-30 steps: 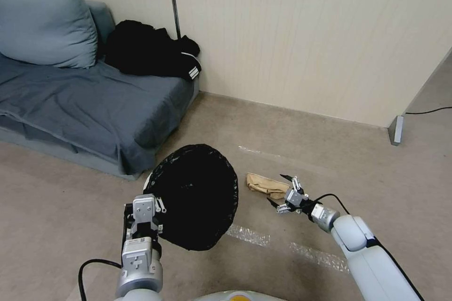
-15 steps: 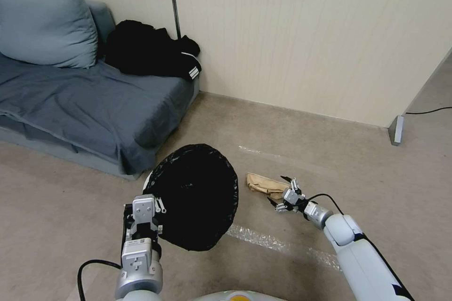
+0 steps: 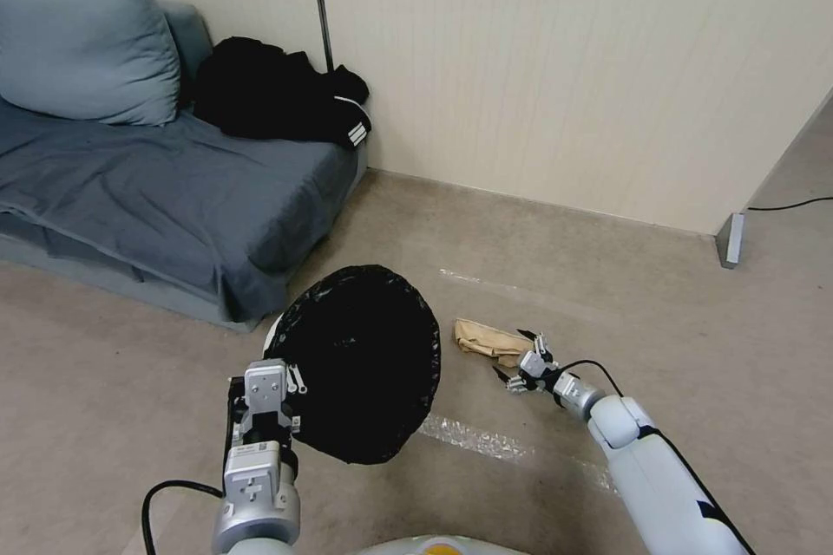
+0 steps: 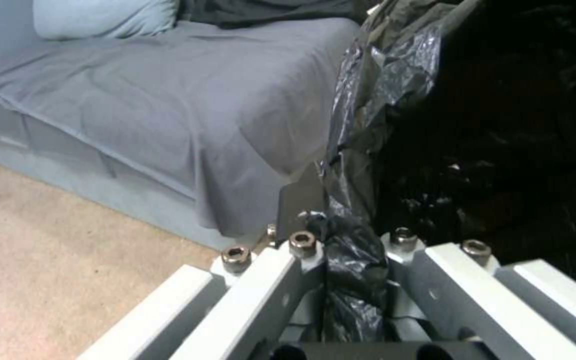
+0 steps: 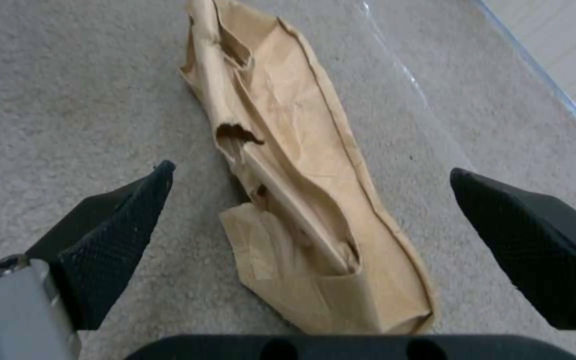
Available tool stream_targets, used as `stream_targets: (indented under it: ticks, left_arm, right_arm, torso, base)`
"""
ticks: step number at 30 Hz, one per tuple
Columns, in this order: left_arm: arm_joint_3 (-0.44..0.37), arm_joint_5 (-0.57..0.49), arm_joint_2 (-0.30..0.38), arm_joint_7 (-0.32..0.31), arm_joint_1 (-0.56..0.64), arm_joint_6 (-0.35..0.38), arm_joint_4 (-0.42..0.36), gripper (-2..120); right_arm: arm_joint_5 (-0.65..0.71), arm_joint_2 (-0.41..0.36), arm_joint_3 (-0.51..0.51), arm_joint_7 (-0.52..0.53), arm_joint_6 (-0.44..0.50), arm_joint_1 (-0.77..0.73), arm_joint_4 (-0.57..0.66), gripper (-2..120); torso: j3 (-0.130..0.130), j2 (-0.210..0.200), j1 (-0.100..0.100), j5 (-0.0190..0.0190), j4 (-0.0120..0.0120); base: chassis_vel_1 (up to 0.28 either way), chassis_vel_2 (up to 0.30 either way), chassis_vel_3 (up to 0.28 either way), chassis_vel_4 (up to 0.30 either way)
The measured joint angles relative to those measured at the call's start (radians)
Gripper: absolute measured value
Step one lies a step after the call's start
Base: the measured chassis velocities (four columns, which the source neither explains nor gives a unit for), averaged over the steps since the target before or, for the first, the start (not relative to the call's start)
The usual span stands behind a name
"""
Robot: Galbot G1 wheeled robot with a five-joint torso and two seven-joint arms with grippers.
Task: Pick up the trash bin, then pick up the garbage from the floor and place it into the trash bin.
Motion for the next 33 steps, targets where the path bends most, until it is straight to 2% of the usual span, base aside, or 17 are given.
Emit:
stream_targets:
  ticks: [3, 5, 6, 8, 10, 11, 14, 15, 19, 20, 23, 24, 28, 33]
  left_arm:
    - [0.003, 0.003, 0.000, 0.000, 0.000, -0.001, 0.001, 1]
    - [0.004, 0.004, 0.001, 0.001, 0.000, -0.001, 0.001, 1]
    - [0.005, 0.004, 0.002, 0.001, 0.001, -0.001, 0.001, 1]
    - [0.005, 0.004, 0.003, 0.001, 0.002, -0.001, 0.001, 1]
    - [0.005, 0.004, 0.006, 0.001, 0.003, -0.002, 0.000, 1]
    - [0.005, 0.004, 0.006, 0.001, 0.003, -0.002, 0.000, 1]
    - [0.006, 0.004, 0.009, 0.001, 0.006, -0.002, -0.004, 1]
    - [0.006, 0.004, 0.009, 0.001, 0.006, -0.002, -0.004, 1]
    - [0.007, 0.004, 0.010, 0.000, 0.009, -0.003, -0.008, 1]
    - [0.007, 0.004, 0.010, 0.000, 0.009, -0.003, -0.008, 1]
    - [0.007, 0.005, 0.011, 0.000, 0.011, -0.003, -0.011, 1]
    - [0.007, 0.005, 0.011, 0.000, 0.011, -0.003, -0.011, 1]
    - [0.008, 0.008, 0.011, 0.000, 0.013, -0.004, -0.012, 1]
    - [0.012, 0.010, 0.011, 0.000, 0.012, -0.004, -0.012, 1]
  right_arm:
    - [0.000, 0.004, -0.003, 0.005, -0.011, 0.011, -0.014, 100]
    - [0.002, 0.005, -0.007, 0.009, -0.024, 0.023, -0.030, 96]
    - [0.008, 0.006, -0.012, 0.015, -0.045, 0.040, -0.056, 86]
    - [0.013, 0.007, -0.013, 0.017, -0.051, 0.044, -0.064, 82]
    - [0.021, 0.009, -0.016, 0.021, -0.062, 0.052, -0.080, 72]
    - [0.021, 0.009, -0.016, 0.021, -0.062, 0.052, -0.080, 72]
    - [0.022, 0.016, -0.016, 0.024, -0.065, 0.062, -0.107, 57]
    - [0.022, 0.016, -0.016, 0.024, -0.065, 0.062, -0.107, 57]
    - [0.023, 0.022, -0.016, 0.032, -0.066, 0.064, -0.129, 39]
    - [0.023, 0.022, -0.016, 0.032, -0.066, 0.064, -0.129, 39]
    - [0.023, 0.026, -0.014, 0.036, -0.066, 0.064, -0.141, 25]
    - [0.023, 0.026, -0.014, 0.036, -0.066, 0.064, -0.141, 25]
    - [0.023, 0.026, -0.013, 0.039, -0.066, 0.060, -0.139, 6]
    - [0.027, 0.024, -0.010, 0.044, -0.067, 0.053, -0.132, 0]
  torso:
    - [0.000, 0.000, 0.000, 0.0001, 0.0000]
    - [0.000, 0.000, 0.000, 0.0000, 0.0000]
    - [0.000, 0.000, 0.000, 0.0000, 0.0000]
    - [0.000, 0.000, 0.000, 0.0000, 0.0000]
    - [0.000, 0.000, 0.000, 0.0000, 0.0000]
    - [0.000, 0.000, 0.000, 0.0000, 0.0000]
    - [0.000, 0.000, 0.000, 0.0001, 0.0000]
    - [0.000, 0.000, 0.000, 0.0001, 0.0000]
    - [0.000, 0.000, 0.000, -0.0001, -0.0001]
    - [0.000, 0.000, 0.000, -0.0001, -0.0001]
    - [0.000, 0.000, 0.000, -0.0001, -0.0001]
    - [0.000, 0.000, 0.000, -0.0001, -0.0001]
    - [0.000, 0.000, 0.000, 0.0000, 0.0000]
    - [0.000, 0.000, 0.000, 0.0002, 0.0001]
  base:
    - [0.000, 0.000, 0.000, 0.000]
    - [0.000, 0.000, 0.000, 0.000]
    - [0.000, 0.000, 0.000, 0.000]
    - [0.000, 0.000, 0.000, 0.000]
    - [0.000, 0.000, 0.000, 0.000]
    - [0.000, 0.000, 0.000, 0.000]
    - [0.000, 0.000, 0.000, 0.000]
    - [0.000, 0.000, 0.000, 0.000]
    - [0.000, 0.000, 0.000, 0.000]
    - [0.000, 0.000, 0.000, 0.000]
    - [0.000, 0.000, 0.000, 0.000]
    - [0.000, 0.000, 0.000, 0.000]
    - [0.000, 0.000, 0.000, 0.000]
    - [0.000, 0.000, 0.000, 0.000]
